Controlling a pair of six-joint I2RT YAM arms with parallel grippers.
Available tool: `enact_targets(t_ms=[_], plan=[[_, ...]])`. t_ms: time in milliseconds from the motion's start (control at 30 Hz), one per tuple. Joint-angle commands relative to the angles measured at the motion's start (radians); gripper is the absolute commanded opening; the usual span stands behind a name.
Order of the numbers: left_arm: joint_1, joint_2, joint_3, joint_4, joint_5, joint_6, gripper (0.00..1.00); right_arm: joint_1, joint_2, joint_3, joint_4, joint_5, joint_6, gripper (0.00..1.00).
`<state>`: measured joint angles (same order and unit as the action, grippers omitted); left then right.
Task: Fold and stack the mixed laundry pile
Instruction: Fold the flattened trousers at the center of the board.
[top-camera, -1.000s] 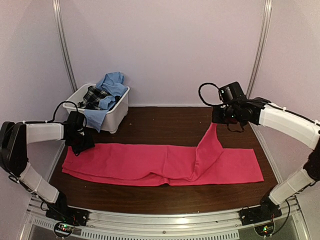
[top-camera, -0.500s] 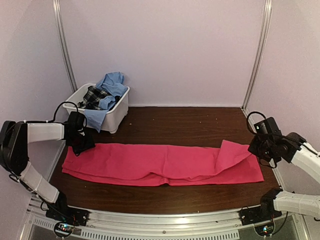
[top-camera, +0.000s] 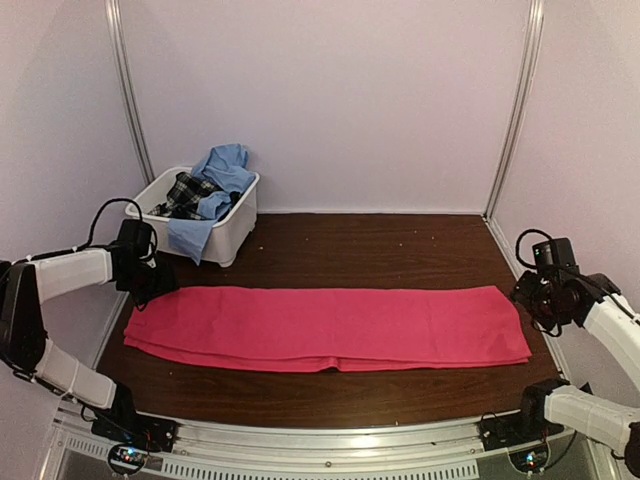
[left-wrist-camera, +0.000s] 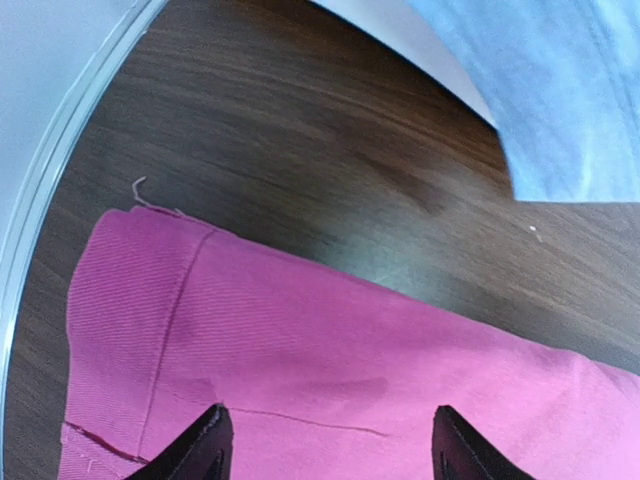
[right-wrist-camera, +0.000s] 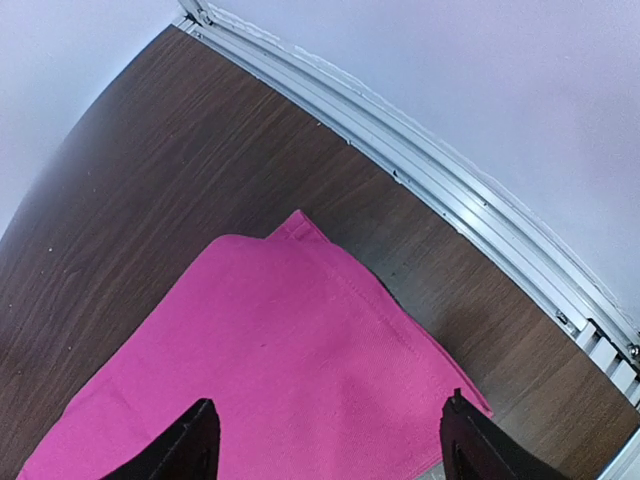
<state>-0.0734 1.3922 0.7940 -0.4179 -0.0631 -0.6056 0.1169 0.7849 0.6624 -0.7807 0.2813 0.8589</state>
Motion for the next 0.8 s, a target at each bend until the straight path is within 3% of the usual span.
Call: enact_targets(t_ms=[0, 133, 300, 433, 767], plan=[[-0.02, -0.067, 0.008, 0.044, 0.169, 0.129, 0.7, -0.006, -0.047, 0.004, 0.099, -0.087, -0.118, 0.8], [-0.134, -0.068, 0.065, 0.037, 0.24, 0.217, 0.71, -0.007, 0.013, 0.014, 0.29, -0.325, -0.28, 0.76], [-0.369, -0.018, 0.115, 0.054, 0.275, 0.299, 0.69, 0.03, 0.28, 0.065, 0.434, -0.645, -0.372, 0.67], [-0.532, 0.07, 0.171, 0.023, 0.258, 0.394, 0.67, 0.106, 0.403, 0.115, 0.449, -0.659, -0.404, 0.66], [-0.88, 0.216, 0.208, 0.054, 0.08, 0.665, 0.63, 0.09, 0.458, 0.16, 0.397, -0.592, -0.459, 0.7]])
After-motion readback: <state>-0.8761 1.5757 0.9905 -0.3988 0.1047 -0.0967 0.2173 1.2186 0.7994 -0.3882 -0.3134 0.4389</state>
